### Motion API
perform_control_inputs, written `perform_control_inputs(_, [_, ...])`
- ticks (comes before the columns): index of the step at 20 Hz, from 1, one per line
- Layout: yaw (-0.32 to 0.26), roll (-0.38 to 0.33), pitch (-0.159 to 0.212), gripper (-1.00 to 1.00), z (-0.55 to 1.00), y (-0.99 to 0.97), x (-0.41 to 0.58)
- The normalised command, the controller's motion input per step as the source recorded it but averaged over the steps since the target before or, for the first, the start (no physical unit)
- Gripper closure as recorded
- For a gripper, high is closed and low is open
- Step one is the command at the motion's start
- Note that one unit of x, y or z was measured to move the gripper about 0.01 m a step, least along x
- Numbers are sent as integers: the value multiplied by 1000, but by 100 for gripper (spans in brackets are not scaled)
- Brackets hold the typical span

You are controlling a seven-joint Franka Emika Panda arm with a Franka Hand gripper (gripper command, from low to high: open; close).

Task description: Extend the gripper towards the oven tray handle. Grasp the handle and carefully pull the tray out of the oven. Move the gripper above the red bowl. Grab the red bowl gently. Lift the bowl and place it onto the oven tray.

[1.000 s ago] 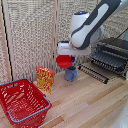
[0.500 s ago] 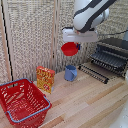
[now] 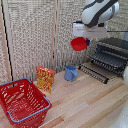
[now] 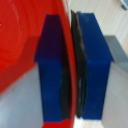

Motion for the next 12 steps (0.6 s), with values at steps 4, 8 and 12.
perform_control_inputs(4, [-138, 16, -51, 100, 9, -791, 27])
perform_control_inputs(8, [-163, 16, -7, 100, 81, -725, 0])
perform_control_inputs(12, [-194, 14, 0, 100, 69, -651, -36])
